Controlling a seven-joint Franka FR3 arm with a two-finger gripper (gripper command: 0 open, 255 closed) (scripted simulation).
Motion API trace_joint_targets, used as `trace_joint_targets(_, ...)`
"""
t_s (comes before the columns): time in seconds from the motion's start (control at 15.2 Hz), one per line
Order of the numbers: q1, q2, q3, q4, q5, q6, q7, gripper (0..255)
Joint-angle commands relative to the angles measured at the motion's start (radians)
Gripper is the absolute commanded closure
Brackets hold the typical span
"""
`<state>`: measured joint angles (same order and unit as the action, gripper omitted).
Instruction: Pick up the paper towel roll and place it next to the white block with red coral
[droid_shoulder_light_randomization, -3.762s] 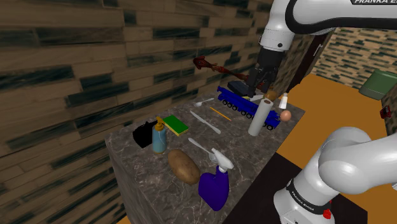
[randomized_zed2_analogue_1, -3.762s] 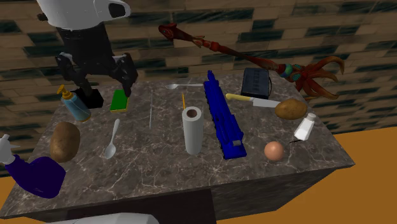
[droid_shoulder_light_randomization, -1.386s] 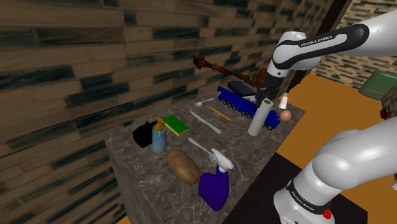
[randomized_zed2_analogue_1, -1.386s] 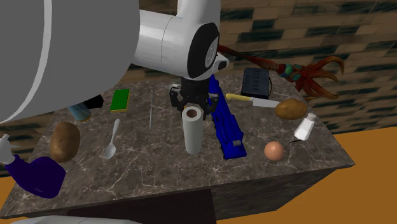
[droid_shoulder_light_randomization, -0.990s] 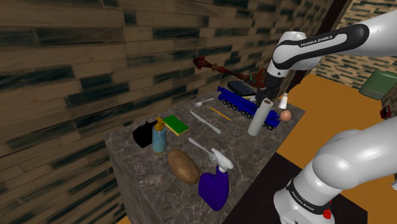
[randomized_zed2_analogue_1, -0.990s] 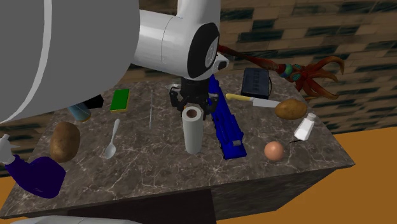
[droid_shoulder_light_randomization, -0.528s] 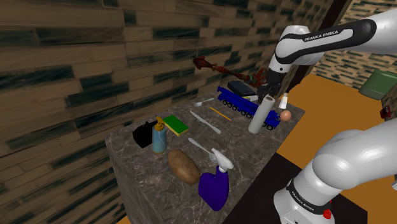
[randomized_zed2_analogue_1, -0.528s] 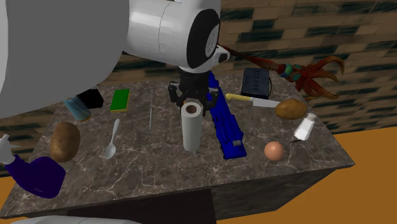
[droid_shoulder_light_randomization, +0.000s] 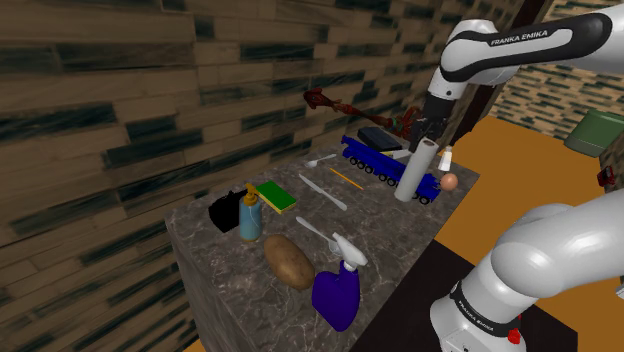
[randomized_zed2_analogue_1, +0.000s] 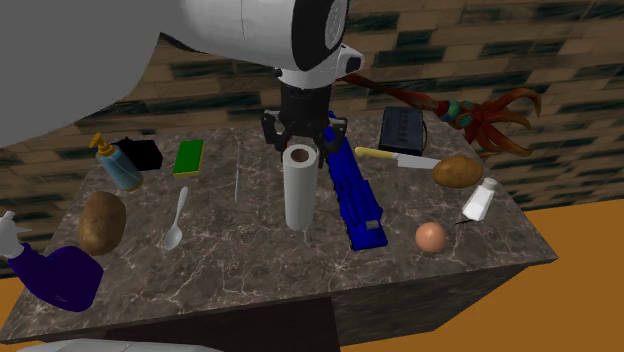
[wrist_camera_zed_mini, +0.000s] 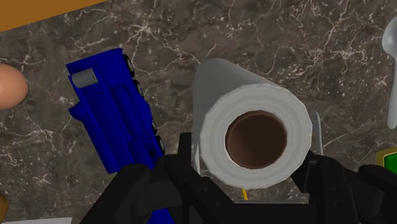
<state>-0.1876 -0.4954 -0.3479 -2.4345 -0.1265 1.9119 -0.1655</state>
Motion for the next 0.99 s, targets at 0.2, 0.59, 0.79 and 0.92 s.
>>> trace_joint_targets(0.2,0.001,-0.014,0.008,0.058,0.003,-0.072,0.001,255)
trace_joint_targets(0.59,0.004,-0.021,0.018,0.132,0.009,-0.154,0.003,255)
trace_joint_targets(0.79,0.005,-0.022,0.023,0.172,0.012,-0.194,0.004,255)
trace_joint_targets(0.92,0.007,-0.021,0.026,0.199,0.014,-0.221,0.004,255)
